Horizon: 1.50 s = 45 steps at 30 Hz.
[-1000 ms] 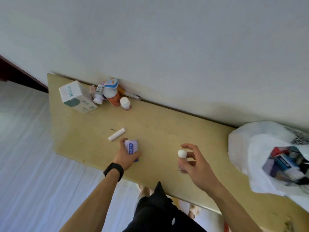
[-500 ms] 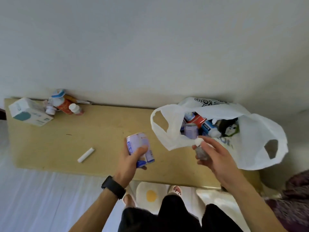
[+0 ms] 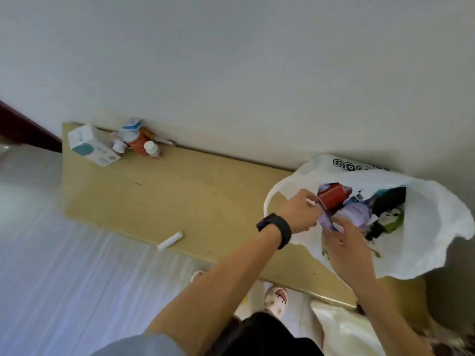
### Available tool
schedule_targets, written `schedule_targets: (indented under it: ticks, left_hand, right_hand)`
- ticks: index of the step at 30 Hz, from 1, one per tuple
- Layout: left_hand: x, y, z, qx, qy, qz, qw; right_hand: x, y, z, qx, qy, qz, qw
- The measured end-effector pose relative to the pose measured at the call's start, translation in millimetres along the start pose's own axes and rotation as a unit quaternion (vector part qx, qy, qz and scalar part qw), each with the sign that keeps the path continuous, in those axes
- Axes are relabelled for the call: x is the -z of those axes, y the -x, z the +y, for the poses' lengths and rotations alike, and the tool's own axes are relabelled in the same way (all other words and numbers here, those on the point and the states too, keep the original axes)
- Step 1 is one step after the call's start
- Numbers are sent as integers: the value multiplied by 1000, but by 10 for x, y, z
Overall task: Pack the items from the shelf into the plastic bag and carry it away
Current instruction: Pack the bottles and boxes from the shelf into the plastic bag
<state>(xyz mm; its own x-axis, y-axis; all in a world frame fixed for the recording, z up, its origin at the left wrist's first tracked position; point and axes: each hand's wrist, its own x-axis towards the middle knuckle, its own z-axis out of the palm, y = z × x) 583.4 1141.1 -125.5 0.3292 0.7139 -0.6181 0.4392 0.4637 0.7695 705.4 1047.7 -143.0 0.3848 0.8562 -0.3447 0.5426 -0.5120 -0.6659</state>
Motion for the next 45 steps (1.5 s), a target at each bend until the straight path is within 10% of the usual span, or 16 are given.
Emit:
schedule_targets:
  ticks: [5,9,17,37,45]
  left_hand:
    - [763,486,-611,-56,27,127,990]
    - [1340,898,-1709,62,47,257,963]
    - [2153,1609,-2881,151,-35,243,958]
    - [3651,1095,-2328,87,-74,305,946]
    - [4604,25,-2277,66,-108,241,962]
  right_hand:
    - [-518,198,-319,167,37,40,985]
    - [-1117,494,-532,271,60,-36,960]
    - [-2201,949,-909,265,156,-208,928]
    - [-2860,286,-2221,375,170,-199,889]
    - [-3614,-523,-2966,295,193,-176,919]
